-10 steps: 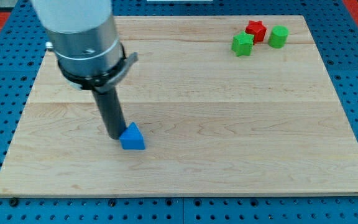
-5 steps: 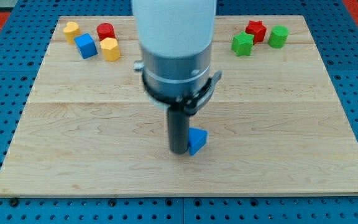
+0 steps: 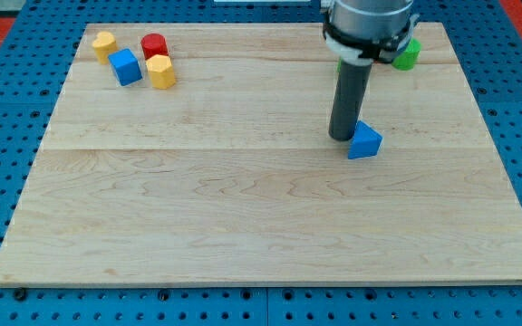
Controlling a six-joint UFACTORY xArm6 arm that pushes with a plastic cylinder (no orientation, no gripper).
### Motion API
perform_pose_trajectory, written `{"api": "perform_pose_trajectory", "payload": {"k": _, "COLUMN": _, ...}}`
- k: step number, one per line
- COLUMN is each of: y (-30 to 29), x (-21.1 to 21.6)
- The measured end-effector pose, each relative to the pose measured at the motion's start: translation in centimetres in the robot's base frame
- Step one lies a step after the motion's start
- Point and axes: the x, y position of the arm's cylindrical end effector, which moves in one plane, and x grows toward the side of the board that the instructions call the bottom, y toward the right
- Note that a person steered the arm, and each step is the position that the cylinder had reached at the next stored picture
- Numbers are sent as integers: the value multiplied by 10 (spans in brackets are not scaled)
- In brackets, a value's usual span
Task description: Move the blue triangle closer to the green star
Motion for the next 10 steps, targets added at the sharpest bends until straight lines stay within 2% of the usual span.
{"api": "perform_pose_trajectory", "payload": {"k": 1, "y": 28, "x": -22}}
{"api": "perform_pose_trajectory", "payload": {"k": 2, "y": 22, "x": -22}}
{"api": "perform_pose_trajectory", "payload": {"k": 3, "y": -46, "x": -22}}
{"api": "perform_pose_trajectory", "payload": {"k": 4, "y": -31, "x": 51}}
{"api": "perform_pose_trajectory", "payload": {"k": 5, "y": 22, "x": 85}}
{"api": "perform_pose_trajectory", "payload": {"k": 7, "y": 32, "x": -25}}
{"api": "perform_pose_trajectory", "payload": {"k": 8, "y": 34, "x": -32}}
{"api": "perform_pose_trajectory", "payload": {"k": 9, "y": 21, "x": -9}}
{"api": "perform_pose_trajectory", "payload": {"k": 10, "y": 2, "x": -7}}
